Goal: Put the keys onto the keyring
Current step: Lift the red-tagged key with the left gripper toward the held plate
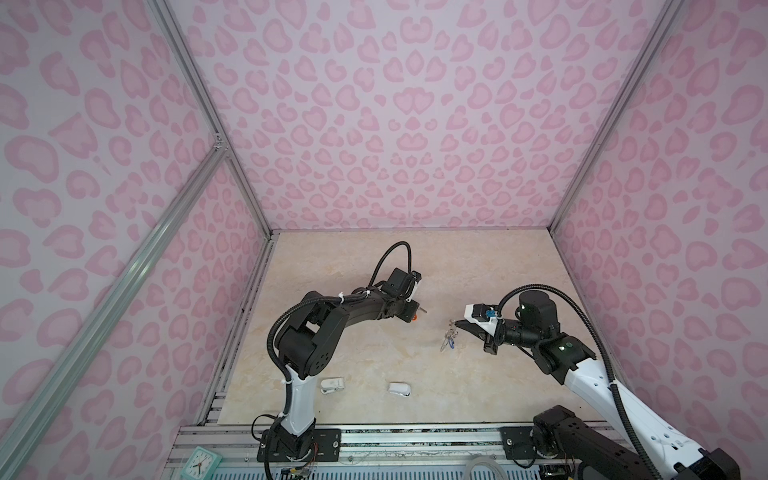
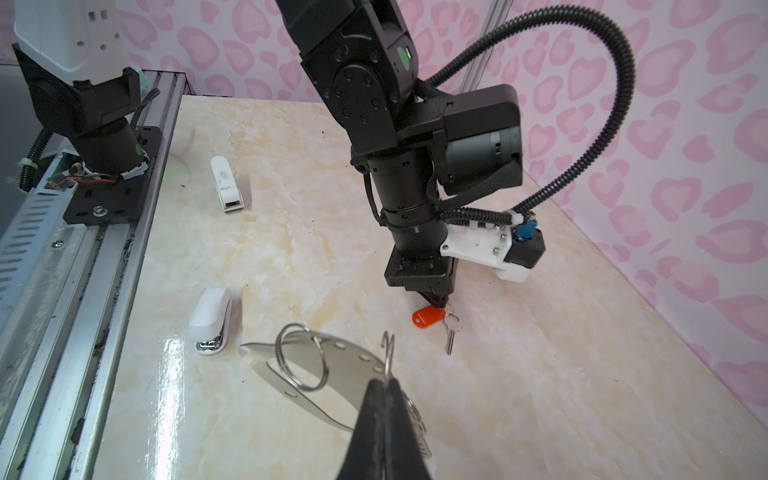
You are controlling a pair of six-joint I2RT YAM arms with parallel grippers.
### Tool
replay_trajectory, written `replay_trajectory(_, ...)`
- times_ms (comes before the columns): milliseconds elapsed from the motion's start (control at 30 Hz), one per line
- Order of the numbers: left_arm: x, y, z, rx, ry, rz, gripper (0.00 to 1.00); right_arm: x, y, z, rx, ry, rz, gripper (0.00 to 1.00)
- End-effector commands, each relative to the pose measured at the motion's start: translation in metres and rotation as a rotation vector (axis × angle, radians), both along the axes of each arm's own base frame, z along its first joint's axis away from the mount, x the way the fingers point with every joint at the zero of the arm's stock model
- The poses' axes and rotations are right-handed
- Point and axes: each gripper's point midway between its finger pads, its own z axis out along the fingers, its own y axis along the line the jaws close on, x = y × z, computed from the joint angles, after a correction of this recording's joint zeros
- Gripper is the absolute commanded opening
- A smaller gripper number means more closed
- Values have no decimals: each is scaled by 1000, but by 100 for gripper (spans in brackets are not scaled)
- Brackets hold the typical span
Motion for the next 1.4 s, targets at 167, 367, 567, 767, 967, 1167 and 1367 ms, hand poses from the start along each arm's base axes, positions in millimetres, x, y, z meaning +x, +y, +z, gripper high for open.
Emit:
replay_trajectory(167,-1,-1,10,-14,-38,-37,4,0,2,5,11,-16,15,0)
replay_trajectory(367,-6,1,10,4,-48,-73,4,0,2,3,12,-11,17,0)
replay_trajectory(567,-14,0,20,-32,-72,-112,4,-1,1,4,12,-17,16,0)
replay_trajectory(767,-28,2,61,-79,-227,-232,4,8,-11,3,-14,-43,-31,0)
replay_trajectory(967,-58,-3,105,-139,-299,-430,3,17,-16,14,0,-144,-62,0)
replay_trajectory(1167,-85,-6,140,-210,-379,-574,3,16,-9,19,31,-180,-18,0)
replay_trajectory(1367,-111,-9,159,-251,-405,-730,3,12,-3,11,-17,-218,22,0)
